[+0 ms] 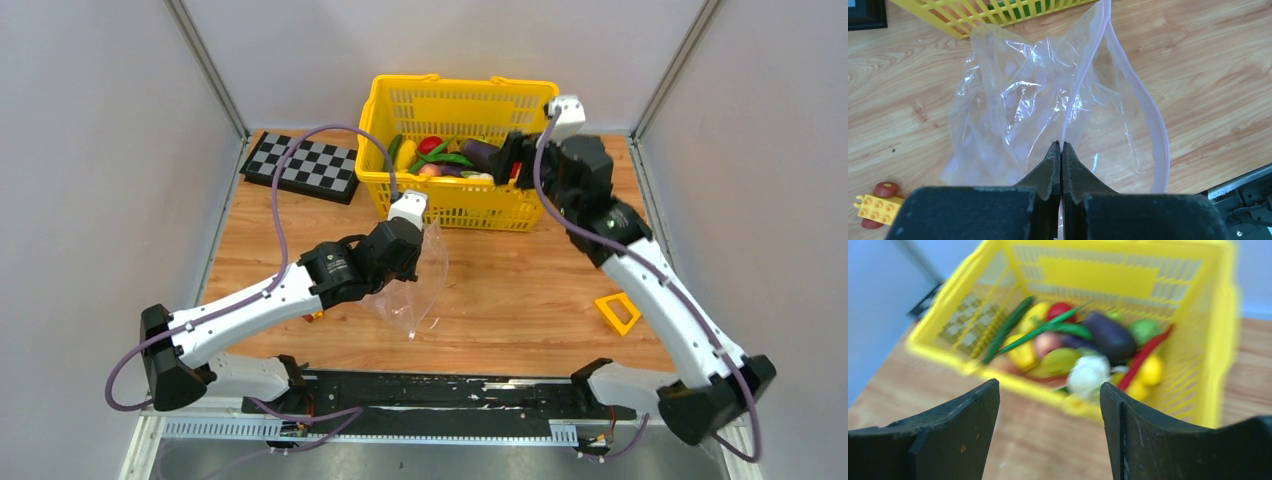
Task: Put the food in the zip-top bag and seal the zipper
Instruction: Adjust the zipper food storage bag at the center of the board, then move the bin to the center of the board.
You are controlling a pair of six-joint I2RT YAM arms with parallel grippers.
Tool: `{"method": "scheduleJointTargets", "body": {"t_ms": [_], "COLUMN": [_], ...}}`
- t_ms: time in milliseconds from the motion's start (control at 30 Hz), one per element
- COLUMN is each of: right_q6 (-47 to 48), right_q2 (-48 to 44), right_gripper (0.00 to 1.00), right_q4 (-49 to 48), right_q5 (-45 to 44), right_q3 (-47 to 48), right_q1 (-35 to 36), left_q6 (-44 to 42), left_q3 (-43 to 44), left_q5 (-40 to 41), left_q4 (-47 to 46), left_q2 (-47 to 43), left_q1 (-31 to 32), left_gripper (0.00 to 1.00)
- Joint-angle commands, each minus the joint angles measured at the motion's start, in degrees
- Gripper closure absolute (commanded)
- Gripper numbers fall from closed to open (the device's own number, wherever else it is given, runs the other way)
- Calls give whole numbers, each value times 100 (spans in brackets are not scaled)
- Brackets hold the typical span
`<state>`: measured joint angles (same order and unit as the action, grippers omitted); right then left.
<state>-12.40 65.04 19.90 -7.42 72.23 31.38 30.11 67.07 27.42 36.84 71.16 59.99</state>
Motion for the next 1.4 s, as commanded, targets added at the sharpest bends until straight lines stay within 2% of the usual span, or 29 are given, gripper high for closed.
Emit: {"method": "scheduleJointTargets", "body": {"t_ms": [0,100,200,367,500,667,767,967,1067,1167,1267,1367], "right_q6": [691,654,693,902,781,281,135,-273,-436,-169,60,190], "right_q2": [1102,2001,2796,3934,4408,3845,3201,1705,538,3,356,951], "right_gripper": [26,24,21,19,19,17,16,16,16,16,15,14], "right_q4": [503,881,1067,1606,1819,1346,898,862,440,-39,558,1168], "right_q5": [695,1869,3178,3190,2692,1013,470,-198,-209,819,1559,1641], "right_q3": [1125,1863,2524,3398,3487,2518,1414,-402,-1427,-1750,-1099,-495], "right_q1": [-1220,-2018,-2468,-2531,-2616,-2767,-2914,-3296,-3347,-3375,-3376,-3375], "left_q6": [-1,-17,-41,-43,-45,-97,-132,-188,-207,-227,-259,-267], "left_q3": [-59,-76,-92,-115,-141,-167,-163,-122,-132,-124,-59,57], "left_q5": [9,-10,-75,-126,-127,-99,-52,-58,-89,-131,-241,-61], "left_q4": [-178,-127,-153,-158,-155,-110,-101,-139,-151,-156,-107,173], "left_q2": [-282,-333,-340,-304,-343,-404,-420,-353,-303,-271,-243,-373], "left_q1": [3,0,-3,3,-1,-1,4,-4,2,4,0,4], "left_gripper": [100,100,100,100,100,100,100,100,100,100,100,100]}}
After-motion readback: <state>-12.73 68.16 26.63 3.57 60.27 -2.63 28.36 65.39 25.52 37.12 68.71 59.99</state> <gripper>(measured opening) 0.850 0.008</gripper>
